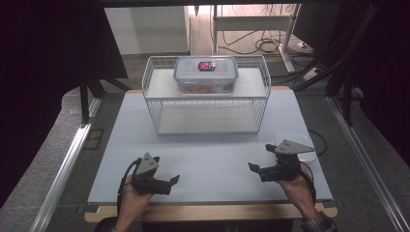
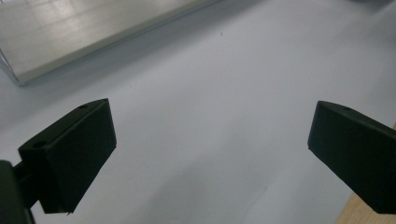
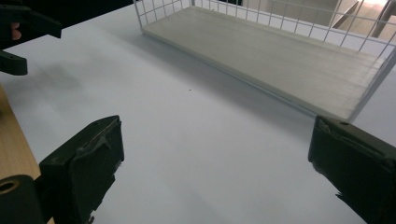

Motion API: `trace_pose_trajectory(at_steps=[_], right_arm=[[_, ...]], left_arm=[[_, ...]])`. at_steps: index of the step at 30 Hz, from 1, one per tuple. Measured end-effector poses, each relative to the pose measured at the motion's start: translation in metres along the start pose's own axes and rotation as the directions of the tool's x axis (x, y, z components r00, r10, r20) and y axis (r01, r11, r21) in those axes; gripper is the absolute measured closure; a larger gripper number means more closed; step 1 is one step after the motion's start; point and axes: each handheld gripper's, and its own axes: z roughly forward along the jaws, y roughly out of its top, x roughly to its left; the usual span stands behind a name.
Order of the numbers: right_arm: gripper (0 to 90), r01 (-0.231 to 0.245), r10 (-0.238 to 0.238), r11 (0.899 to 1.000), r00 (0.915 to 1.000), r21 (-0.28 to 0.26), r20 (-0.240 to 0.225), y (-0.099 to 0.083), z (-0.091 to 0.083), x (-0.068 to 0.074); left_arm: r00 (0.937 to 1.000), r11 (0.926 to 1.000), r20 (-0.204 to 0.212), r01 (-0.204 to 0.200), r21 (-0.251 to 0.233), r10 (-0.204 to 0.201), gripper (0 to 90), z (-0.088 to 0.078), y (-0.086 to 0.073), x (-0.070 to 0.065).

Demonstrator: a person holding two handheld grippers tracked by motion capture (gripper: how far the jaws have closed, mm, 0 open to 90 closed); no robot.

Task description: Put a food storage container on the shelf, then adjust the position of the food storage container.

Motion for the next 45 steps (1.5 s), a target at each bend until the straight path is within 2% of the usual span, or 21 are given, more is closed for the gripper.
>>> trace_pose_trajectory(at_steps=[4, 5, 8, 14, 16, 23, 25, 26, 27, 28, 30, 31, 32, 33, 34, 35, 36, 37, 38, 41, 45], right_arm=[[3.8, 0.000, 0.000, 1.000, 1.0000, 0.022, -0.008, -0.007, 0.003, 0.003], [3.6, 0.001, 0.000, 0.999, 0.9999, 0.046, -0.012, -0.012, 0.005, 0.004], [3.5, 0.003, -0.002, 0.997, 0.9999, 0.075, -0.015, -0.016, 0.009, 0.005], [3.5, 0.003, -0.002, 0.996, 1.0000, 0.091, -0.009, -0.019, 0.012, 0.003], [2.6, -0.008, 0.007, 0.995, 0.9999, 0.096, 0.011, -0.018, 0.011, 0.001], [0.4, -0.038, 0.036, 0.995, 0.9990, 0.093, 0.027, -0.012, 0.007, -0.002], [4.6, -0.064, 0.055, 0.991, 0.9956, 0.118, 0.076, -0.009, 0.003, -0.006], [4.6, -0.064, 0.055, 0.991, 0.9956, 0.118, 0.076, -0.009, 0.003, -0.006], [13.2, -0.091, 0.078, 0.990, 0.9902, 0.110, 0.115, -0.006, -0.003, -0.011], [17.7, -0.101, 0.087, 0.990, 0.9880, 0.103, 0.127, -0.005, -0.006, -0.014], [21.2, -0.108, 0.093, 0.989, 0.9854, 0.100, 0.143, -0.004, -0.009, -0.018], [35.5, -0.124, 0.106, 0.988, 0.9775, 0.092, 0.182, -0.003, -0.017, -0.027], [35.5, -0.124, 0.106, 0.988, 0.9775, 0.092, 0.182, -0.003, -0.017, -0.027], [47.1, -0.140, 0.119, 0.986, 0.9712, 0.088, 0.206, -0.003, -0.024, -0.036], [47.1, -0.140, 0.119, 0.986, 0.9712, 0.088, 0.206, -0.003, -0.024, -0.036], [58.0, -0.152, 0.128, 0.984, 0.9643, 0.088, 0.232, -0.003, -0.029, -0.046], [62.4, -0.160, 0.135, 0.983, 0.9617, 0.091, 0.239, -0.003, -0.031, -0.049], [62.4, -0.160, 0.135, 0.983, 0.9617, 0.091, 0.239, -0.003, -0.031, -0.049], [71.8, -0.174, 0.144, 0.980, 0.9549, 0.095, 0.259, -0.004, -0.036, -0.059], [82.7, -0.183, 0.146, 0.978, 0.9441, 0.101, 0.296, -0.006, -0.042, -0.072], [89.3, -0.202, 0.154, 0.973, 0.9293, 0.113, 0.336, -0.010, -0.047, -0.087]], left_arm=[[0.9998, 0.9999, -0.013, -0.012, 0.010, 0.012, 0.7, 0.001, -0.002, -0.002], [1.0000, 0.9999, -0.007, -0.005, 0.010, 0.005, 0.7, 0.001, -0.004, -0.001], [1.0000, 0.9999, -0.006, 0.000, 0.016, 0.000, 0.9, 0.002, -0.005, 0.000], [1.0000, 0.9999, -0.005, 0.001, 0.013, -0.001, 1.0, 0.003, -0.006, 0.000], [1.0000, 0.9999, -0.004, -0.002, 0.016, 0.002, 1.0, 0.004, -0.006, 0.000], [1.0000, 0.9998, -0.001, -0.003, 0.019, 0.003, 1.1, 0.005, -0.006, 0.000], [1.0000, 0.9998, -0.001, -0.003, 0.018, 0.003, 1.2, 0.005, -0.006, 0.000], [1.0000, 0.9998, -0.001, -0.003, 0.018, 0.003, 1.2, 0.005, -0.006, 0.000], [1.0000, 0.9998, 0.000, -0.003, 0.019, 0.003, 1.2, 0.005, -0.006, 0.000], [1.0000, 0.9998, 0.000, -0.004, 0.020, 0.004, 1.3, 0.005, -0.006, 0.000], [1.0000, 0.9997, -0.001, -0.006, 0.022, 0.006, 1.4, 0.006, -0.006, 0.000], [1.0000, 0.9997, -0.001, -0.007, 0.022, 0.007, 1.4, 0.006, -0.006, 0.000], [1.0000, 0.9997, 0.000, -0.006, 0.023, 0.006, 1.4, 0.006, -0.006, 0.000], [1.0000, 0.9997, 0.001, -0.006, 0.024, 0.006, 1.5, 0.007, -0.006, 0.000], [1.0000, 0.9997, 0.001, -0.006, 0.024, 0.006, 1.6, 0.007, -0.006, 0.000], [1.0000, 0.9996, 0.001, -0.008, 0.026, 0.008, 1.6, 0.007, -0.006, -0.001], [1.0000, 0.9996, 0.001, -0.009, 0.026, 0.009, 1.6, 0.007, -0.006, -0.001], [1.0000, 0.9996, 0.001, -0.009, 0.026, 0.009, 1.6, 0.007, -0.006, -0.001], [0.9999, 0.9995, 0.000, -0.012, 0.029, 0.012, 1.6, 0.007, -0.006, -0.001], [0.9999, 0.9993, 0.001, -0.014, 0.033, 0.014, 1.7, 0.008, -0.006, -0.001], [0.9998, 0.9992, 0.000, -0.018, 0.035, 0.018, 1.8, 0.009, -0.006, -0.001]])
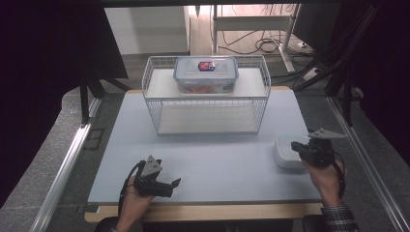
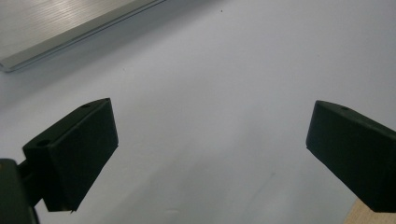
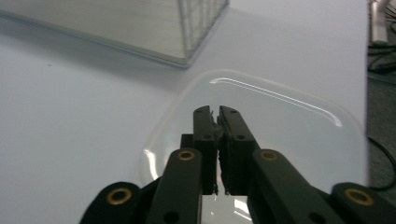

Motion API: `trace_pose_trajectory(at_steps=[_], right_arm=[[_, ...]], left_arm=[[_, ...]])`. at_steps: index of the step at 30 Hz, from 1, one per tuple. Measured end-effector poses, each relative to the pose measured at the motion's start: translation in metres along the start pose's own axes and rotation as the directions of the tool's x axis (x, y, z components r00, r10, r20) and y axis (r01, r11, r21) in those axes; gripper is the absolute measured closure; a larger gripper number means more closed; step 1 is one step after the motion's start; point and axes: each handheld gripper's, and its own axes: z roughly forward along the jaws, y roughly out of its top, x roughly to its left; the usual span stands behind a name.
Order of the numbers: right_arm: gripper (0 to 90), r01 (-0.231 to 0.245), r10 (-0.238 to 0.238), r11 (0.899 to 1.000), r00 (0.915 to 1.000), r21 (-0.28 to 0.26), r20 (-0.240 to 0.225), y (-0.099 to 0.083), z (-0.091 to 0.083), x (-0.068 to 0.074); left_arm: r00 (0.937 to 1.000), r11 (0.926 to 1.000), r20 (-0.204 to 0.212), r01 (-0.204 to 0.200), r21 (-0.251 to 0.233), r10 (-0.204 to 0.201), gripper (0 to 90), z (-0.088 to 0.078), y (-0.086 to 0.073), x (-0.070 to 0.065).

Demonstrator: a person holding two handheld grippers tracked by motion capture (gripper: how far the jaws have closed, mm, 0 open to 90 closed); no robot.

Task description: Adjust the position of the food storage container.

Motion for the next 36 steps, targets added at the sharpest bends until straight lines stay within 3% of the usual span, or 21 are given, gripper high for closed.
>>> trace_pose_trajectory(at_steps=[1, 2, 5, 12, 13, 18, 23, 27, 33, 36], right_arm=[[89.3, 0.000, 0.000, 1.000, 1.0000, 0.000, 0.000, 0.000, 0.000, 0.000], [90.0, -0.015, 0.015, 1.000, 0.9990, 0.001, 0.043, -0.001, -0.001, -0.010], [90.0, -0.045, 0.046, 0.999, 0.9944, -0.005, 0.095, -0.002, -0.004, -0.023], [90.0, -0.078, 0.082, 0.997, 0.9847, -0.027, 0.154, -0.006, -0.004, -0.043], [90.0, -0.079, 0.083, 0.996, 0.9803, -0.029, 0.179, -0.006, -0.004, -0.048], [90.0, -0.098, 0.100, 0.995, 0.9741, -0.022, 0.203, -0.009, -0.002, -0.059], [90.0, -0.112, 0.108, 0.994, 0.9754, 0.013, 0.192, -0.015, 0.008, -0.067], [90.0, -0.111, 0.105, 0.994, 0.9762, 0.022, 0.190, -0.016, 0.011, -0.064], [90.0, -0.112, 0.106, 0.993, 0.9837, 0.033, 0.145, -0.015, 0.016, -0.053], [90.0, -0.110, 0.106, 0.993, 0.9899, 0.044, 0.095, -0.014, 0.021, -0.039]], left_arm=[[1.0000, 1.0000, 0.000, 0.000, 0.000, 0.000, 1.8, 0.000, 0.000, 0.000], [1.0000, 1.0000, -0.001, -0.005, 0.005, 0.005, 1.8, 0.000, 0.000, 0.000], [0.9999, 0.9999, -0.004, -0.012, 0.006, 0.012, 1.9, 0.001, 0.000, -0.001], [0.9999, 0.9999, -0.008, -0.012, 0.006, 0.012, 1.9, 0.001, 0.000, 0.000], [0.9999, 0.9999, -0.009, -0.011, 0.006, 0.011, 2.0, 0.001, 0.000, -0.001], [0.9998, 0.9998, -0.009, -0.017, 0.010, 0.017, 2.0, 0.001, 0.000, -0.001], [0.9997, 0.9997, -0.009, -0.021, 0.013, 0.021, 2.0, 0.002, 0.001, -0.002], [0.9996, 0.9995, -0.009, -0.027, 0.017, 0.027, 2.1, 0.002, 0.001, -0.002], [0.9995, 0.9993, -0.008, -0.031, 0.020, 0.031, 2.1, 0.003, 0.001, -0.003], [0.9992, 0.9991, -0.012, -0.037, 0.021, 0.038, 2.1, 0.003, 0.001, -0.003]])
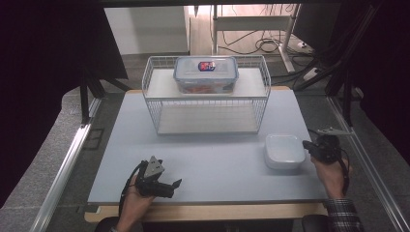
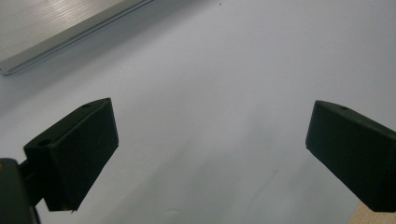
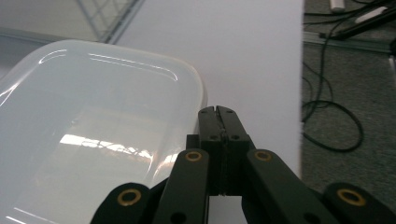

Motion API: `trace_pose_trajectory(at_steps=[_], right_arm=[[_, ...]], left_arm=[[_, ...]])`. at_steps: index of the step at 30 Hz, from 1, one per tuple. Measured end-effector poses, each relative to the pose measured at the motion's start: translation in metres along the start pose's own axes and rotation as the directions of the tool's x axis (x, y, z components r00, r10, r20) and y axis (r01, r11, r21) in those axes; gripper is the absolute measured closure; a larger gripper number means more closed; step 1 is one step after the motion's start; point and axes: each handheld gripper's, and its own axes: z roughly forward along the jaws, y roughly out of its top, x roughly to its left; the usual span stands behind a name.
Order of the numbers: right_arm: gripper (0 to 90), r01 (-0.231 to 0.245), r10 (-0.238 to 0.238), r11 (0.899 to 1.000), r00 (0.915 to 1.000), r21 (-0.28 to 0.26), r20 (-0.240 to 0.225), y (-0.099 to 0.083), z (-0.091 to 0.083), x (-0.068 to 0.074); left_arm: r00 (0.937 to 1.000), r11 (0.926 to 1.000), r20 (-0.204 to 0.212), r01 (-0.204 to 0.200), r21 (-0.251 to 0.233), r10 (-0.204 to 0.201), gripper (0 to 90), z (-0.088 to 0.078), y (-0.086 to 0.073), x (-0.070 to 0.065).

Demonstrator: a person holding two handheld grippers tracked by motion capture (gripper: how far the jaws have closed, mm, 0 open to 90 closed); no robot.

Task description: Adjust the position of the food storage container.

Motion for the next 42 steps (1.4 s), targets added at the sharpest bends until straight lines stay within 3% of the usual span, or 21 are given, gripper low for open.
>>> trace_pose_trajectory(at_steps=[2, 3, 15, 22, 42], right_arm=[[90.0, 0.000, 0.001, 1.000, 0.9999, 0.002, -0.013, 0.000, 0.000, 0.003], [90.0, 0.015, -0.015, 1.000, 0.9989, 0.005, -0.044, -0.001, 0.001, 0.012], [90.0, 0.083, -0.078, 0.996, 0.9899, 0.042, -0.119, -0.006, 0.003, 0.042], [90.0, 0.099, -0.090, 0.994, 0.9844, 0.051, -0.151, -0.008, 0.002, 0.053], [89.9, 0.202, -0.183, 0.979, 0.9405, 0.036, -0.286, 0.002, 0.021, 0.114]], left_arm=[[1.0000, 1.0000, -0.003, -0.003, 0.001, 0.003, 2.1, 0.000, 0.000, 0.000], [1.0000, 1.0000, -0.003, 0.001, -0.001, -0.001, 2.1, -0.001, 0.000, 0.001], [0.9999, 1.0000, -0.011, -0.006, -0.001, 0.006, 2.1, -0.002, 0.000, 0.001], [0.9999, 1.0000, -0.011, -0.009, 0.000, 0.009, 2.1, -0.002, 0.000, 0.001], [1.0000, 1.0000, -0.007, -0.007, 0.006, 0.007, 2.3, 0.001, 0.001, 0.000]])
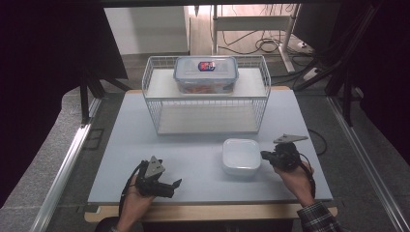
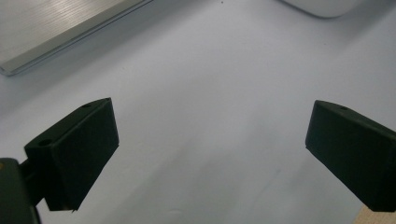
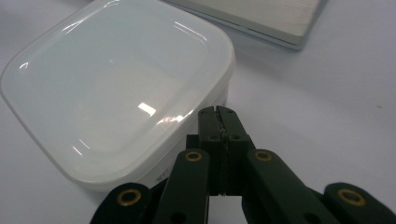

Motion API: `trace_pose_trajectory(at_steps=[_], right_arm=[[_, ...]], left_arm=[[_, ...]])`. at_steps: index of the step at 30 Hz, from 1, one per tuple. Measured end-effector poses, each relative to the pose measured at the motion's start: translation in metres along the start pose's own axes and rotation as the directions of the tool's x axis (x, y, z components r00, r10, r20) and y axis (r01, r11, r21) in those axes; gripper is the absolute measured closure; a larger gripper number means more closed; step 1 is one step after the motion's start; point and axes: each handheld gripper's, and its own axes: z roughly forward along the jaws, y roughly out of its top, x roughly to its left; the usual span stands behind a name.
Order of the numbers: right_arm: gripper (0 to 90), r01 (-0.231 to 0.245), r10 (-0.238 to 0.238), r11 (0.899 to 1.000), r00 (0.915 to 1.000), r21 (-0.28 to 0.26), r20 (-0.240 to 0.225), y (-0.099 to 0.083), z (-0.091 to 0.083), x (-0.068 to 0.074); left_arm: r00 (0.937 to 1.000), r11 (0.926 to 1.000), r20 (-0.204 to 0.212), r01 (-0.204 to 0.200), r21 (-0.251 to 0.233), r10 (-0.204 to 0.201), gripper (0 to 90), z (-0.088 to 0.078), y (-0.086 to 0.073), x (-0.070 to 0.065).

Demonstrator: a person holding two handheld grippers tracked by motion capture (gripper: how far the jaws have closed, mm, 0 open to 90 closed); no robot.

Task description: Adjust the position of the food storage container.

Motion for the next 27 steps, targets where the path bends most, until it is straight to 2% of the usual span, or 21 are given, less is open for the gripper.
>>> trace_pose_trajectory(at_steps=[4, 11, 24, 27], right_arm=[[89.9, 0.035, -0.036, 0.999, 0.9990, -0.007, -0.028, 0.006, 0.010, 0.013], [89.9, 0.070, -0.071, 0.997, 0.9960, -0.014, -0.055, 0.013, 0.023, 0.030], [89.9, 0.083, -0.085, 0.996, 0.9909, -0.022, -0.105, 0.024, 0.044, 0.050], [89.8, 0.108, -0.108, 0.994, 0.9866, -0.007, -0.122, 0.025, 0.051, 0.057]], left_arm=[[1.0000, 1.0000, 0.003, 0.000, 0.004, 0.000, 2.4, 0.001, 0.000, 0.000], [1.0000, 1.0000, 0.007, -0.004, 0.007, 0.004, 2.5, 0.003, 0.001, -0.001], [0.9998, 0.9999, 0.016, -0.011, 0.012, 0.011, 2.6, 0.004, 0.002, -0.003], [0.9998, 0.9999, 0.019, -0.003, 0.012, 0.003, 2.9, 0.003, 0.001, -0.003]])
